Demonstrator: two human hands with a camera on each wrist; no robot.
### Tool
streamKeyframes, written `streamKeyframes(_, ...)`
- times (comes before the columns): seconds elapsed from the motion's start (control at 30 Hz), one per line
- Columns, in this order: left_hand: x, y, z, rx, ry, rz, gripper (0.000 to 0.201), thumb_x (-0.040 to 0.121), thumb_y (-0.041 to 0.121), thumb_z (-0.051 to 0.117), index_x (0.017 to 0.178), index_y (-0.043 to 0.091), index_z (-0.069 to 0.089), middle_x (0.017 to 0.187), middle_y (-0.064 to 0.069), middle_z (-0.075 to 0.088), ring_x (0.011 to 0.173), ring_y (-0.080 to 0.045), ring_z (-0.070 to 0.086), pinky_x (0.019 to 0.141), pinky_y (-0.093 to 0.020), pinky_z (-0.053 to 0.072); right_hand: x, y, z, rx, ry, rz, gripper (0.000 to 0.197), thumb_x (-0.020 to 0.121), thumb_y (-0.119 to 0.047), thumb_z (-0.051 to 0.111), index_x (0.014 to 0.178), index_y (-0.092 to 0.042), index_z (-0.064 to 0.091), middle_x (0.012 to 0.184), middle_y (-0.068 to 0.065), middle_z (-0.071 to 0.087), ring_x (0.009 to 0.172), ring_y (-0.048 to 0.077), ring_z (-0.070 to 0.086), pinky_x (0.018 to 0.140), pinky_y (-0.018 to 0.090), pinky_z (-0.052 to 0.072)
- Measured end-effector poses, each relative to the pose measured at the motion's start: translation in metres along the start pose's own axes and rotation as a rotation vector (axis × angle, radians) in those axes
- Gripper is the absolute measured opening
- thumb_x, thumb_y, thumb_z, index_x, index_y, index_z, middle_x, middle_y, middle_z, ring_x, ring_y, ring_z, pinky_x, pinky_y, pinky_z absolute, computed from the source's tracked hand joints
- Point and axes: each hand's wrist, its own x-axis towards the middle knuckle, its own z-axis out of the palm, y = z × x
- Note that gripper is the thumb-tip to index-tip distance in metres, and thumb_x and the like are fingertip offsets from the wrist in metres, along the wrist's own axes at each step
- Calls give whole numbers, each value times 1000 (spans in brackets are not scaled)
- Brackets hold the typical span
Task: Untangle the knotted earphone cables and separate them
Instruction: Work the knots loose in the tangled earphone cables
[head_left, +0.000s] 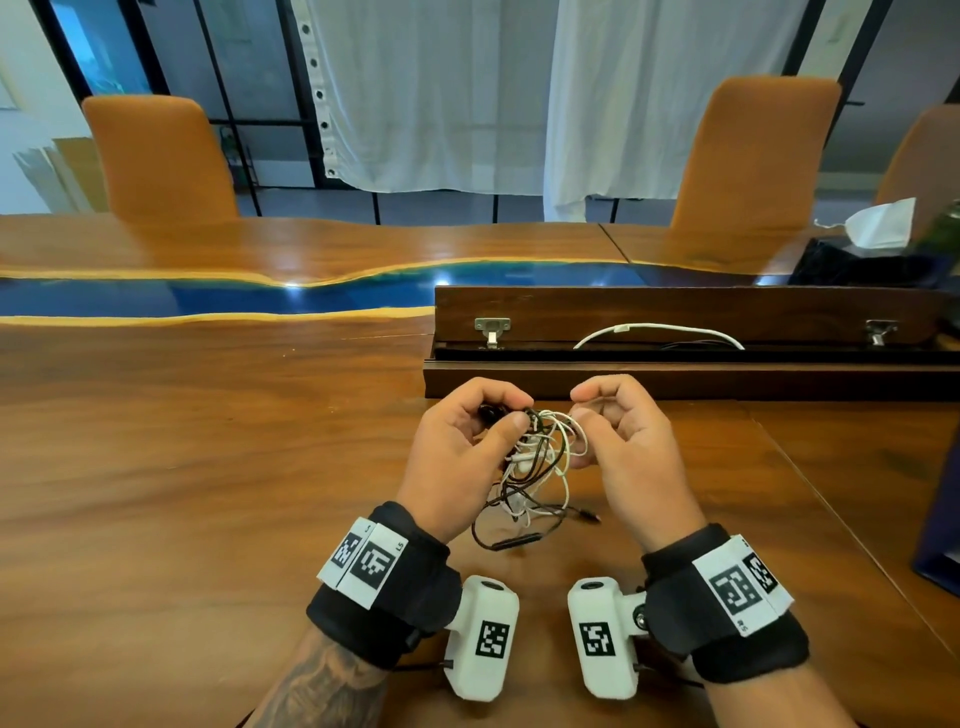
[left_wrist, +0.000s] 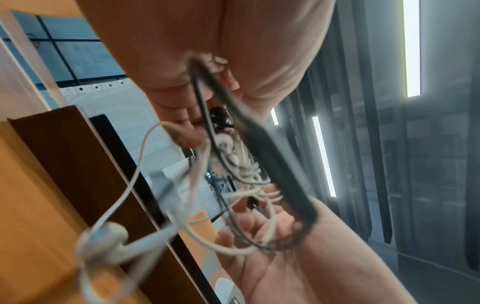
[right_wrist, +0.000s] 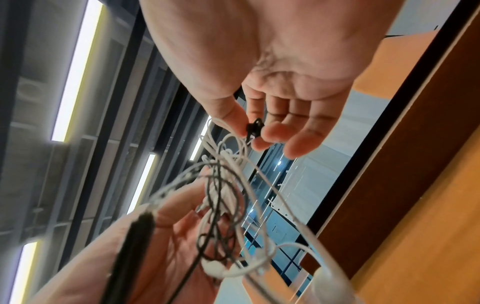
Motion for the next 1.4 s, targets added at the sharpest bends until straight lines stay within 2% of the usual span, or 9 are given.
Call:
streamKeyframes(0.1, 2, -1, -2, 16, 27, 19, 19, 95, -1, 61, 99, 17, 66, 92, -1, 68, 72, 0, 61, 61, -15, 48, 1, 0, -1, 3, 5, 0, 12, 101, -15, 56, 103, -25, 63, 89, 3, 69, 82, 24, 66, 66, 31, 59)
streamKeyframes(0.23, 4, -4, -4, -31, 84, -10, 19, 97, -2, 57, 104, 14, 66, 94, -1, 67, 77, -8, 64, 62, -21, 52, -2, -3, 1, 52, -79, 5, 20, 104, -21, 54, 100, -20, 74, 84, -3, 68, 77, 15, 63, 68, 30, 58)
streamKeyframes(0.4, 4, -4, -6, -100, 100, -41, 19, 99, -1, 54, 110, 10, 65, 97, -4, 66, 80, -13, 66, 66, -31, 59, -1, -3, -2, 34, -150, -9, 26, 94, 0, 63, 106, -22, 71, 91, -2, 71, 86, 18, 68, 72, 31, 59)
streamKeyframes(0.57, 4, -5, -5, -111, 131, -70, 18, 99, 1, 54, 110, 11, 65, 96, -4, 68, 81, -16, 67, 68, -34, 59, -4, -8, 0, 54, -187, 12, 17, 98, -6, 59, 105, -17, 71, 75, 4, 70, 67, 17, 65, 62, 27, 55)
streamKeyframes(0.7, 3, -6, -1, -97, 119, -80, 18, 100, 1, 53, 110, 10, 65, 93, 0, 68, 79, -12, 66, 67, -29, 58, -5, -10, 0, 99, -152, 57, 29, 101, 0, 48, 97, -14, 74, 73, 4, 70, 65, 15, 64, 60, 26, 54)
streamKeyframes(0.9, 1, -6, 3, -89, 35, -116, 18, 98, 8, 59, 113, 15, 66, 100, 1, 68, 89, -12, 68, 74, -28, 58, -3, -6, 1, 20, -103, 10, 12, 99, -9, 59, 102, -17, 67, 89, 1, 72, 76, 14, 69, 63, 29, 57)
streamKeyframes(1.1, 1, -10, 3, -17, 39, -72, 19, 94, 2, 64, 106, 16, 70, 99, -3, 73, 90, -12, 68, 77, -24, 55, -2, -2, 2, 90, -38, 19, 36, 93, 6, 57, 115, -23, 55, 89, 7, 72, 76, 17, 71, 62, 23, 54)
streamKeyframes(1.27, 3, -10, -4, 35, 58, -49, 21, 96, 0, 61, 102, 19, 68, 96, -8, 72, 82, -15, 67, 68, -26, 55, 1, 1, 0, 32, 85, -50, 25, 82, -17, 57, 104, -27, 56, 89, 4, 69, 79, 20, 65, 72, 35, 53)
streamKeyframes(1.4, 5, -10, -8, 40, 59, -54, 22, 96, 1, 60, 101, 20, 69, 95, -10, 70, 75, -15, 62, 61, -28, 53, 4, -3, -6, 23, 185, -90, 22, 80, -16, 54, 98, -29, 53, 90, 2, 67, 79, 21, 64, 74, 43, 55)
